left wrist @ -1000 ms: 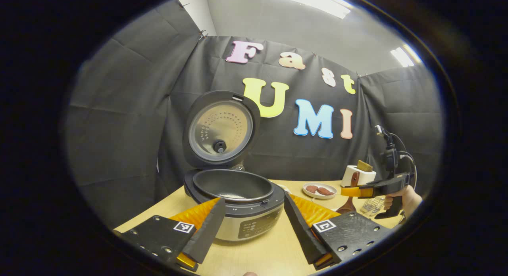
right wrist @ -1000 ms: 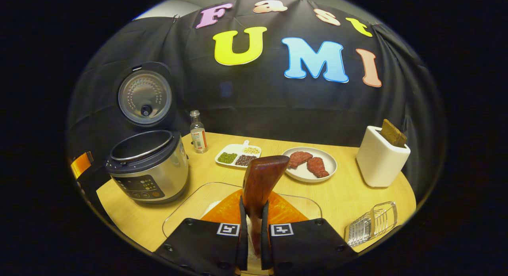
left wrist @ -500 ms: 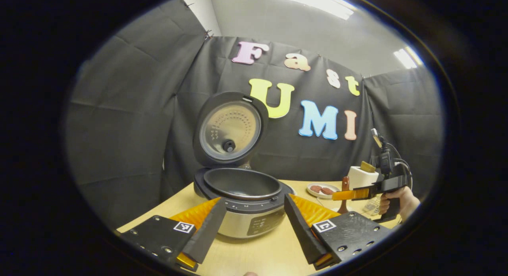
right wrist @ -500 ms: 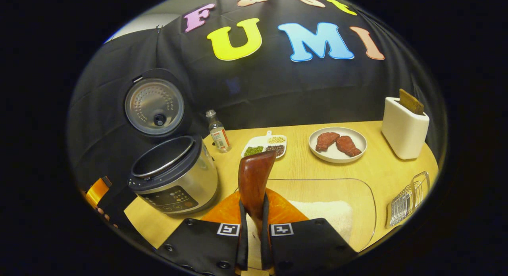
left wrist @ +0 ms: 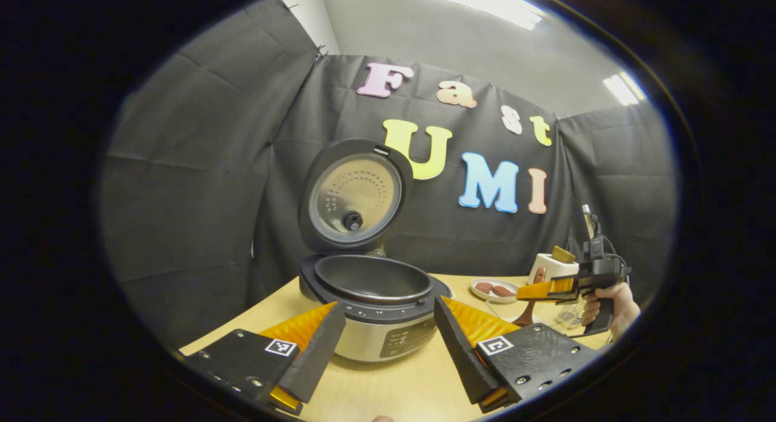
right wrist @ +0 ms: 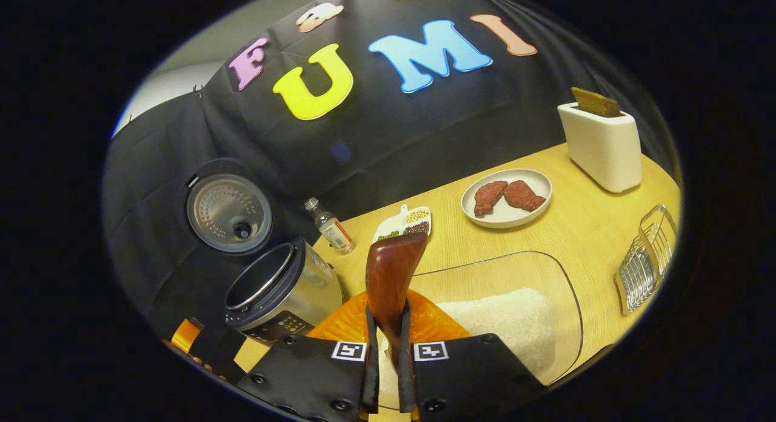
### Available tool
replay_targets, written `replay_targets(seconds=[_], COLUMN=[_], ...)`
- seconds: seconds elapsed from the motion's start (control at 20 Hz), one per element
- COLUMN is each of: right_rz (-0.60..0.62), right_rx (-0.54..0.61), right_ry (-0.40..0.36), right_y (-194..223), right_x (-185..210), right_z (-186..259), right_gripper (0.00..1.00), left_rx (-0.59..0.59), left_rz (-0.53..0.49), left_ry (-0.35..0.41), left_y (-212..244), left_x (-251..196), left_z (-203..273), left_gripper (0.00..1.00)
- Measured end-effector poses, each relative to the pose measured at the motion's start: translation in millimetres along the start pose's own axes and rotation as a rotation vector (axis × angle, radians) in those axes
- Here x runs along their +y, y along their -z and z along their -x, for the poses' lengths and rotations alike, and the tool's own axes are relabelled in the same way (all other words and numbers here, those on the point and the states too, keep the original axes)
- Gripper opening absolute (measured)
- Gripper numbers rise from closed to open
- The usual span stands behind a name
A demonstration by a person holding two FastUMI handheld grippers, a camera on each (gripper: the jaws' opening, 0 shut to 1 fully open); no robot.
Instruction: Close the left gripper, press the button to open the rice cooker; take a wooden spoon from the chopstick holder with the right hand, scoop a spoonful of rice and pour it into the rice cooker, then put the wooden spoon back into the chopstick holder.
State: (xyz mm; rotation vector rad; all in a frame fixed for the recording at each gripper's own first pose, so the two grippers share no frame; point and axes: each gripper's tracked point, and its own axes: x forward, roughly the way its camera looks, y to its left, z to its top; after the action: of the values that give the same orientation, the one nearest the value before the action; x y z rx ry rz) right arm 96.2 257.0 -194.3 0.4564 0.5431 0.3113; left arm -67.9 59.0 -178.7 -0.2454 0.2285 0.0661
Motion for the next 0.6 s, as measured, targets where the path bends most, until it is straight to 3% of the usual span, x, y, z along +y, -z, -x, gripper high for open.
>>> replay_targets(seconds=[0.6], right_rz=[-0.411], right_rx=[-0.113], right_ry=[0.032], right_y=[-42.8], right_x=[-62.8], right_z=[25.8], right_gripper=[0.14], left_rx=[0.004], left_rz=[0.015], left_ry=[-0.005], left_y=[2.8], left_x=[-3.3], left_z=[3.5], left_gripper=[0.92])
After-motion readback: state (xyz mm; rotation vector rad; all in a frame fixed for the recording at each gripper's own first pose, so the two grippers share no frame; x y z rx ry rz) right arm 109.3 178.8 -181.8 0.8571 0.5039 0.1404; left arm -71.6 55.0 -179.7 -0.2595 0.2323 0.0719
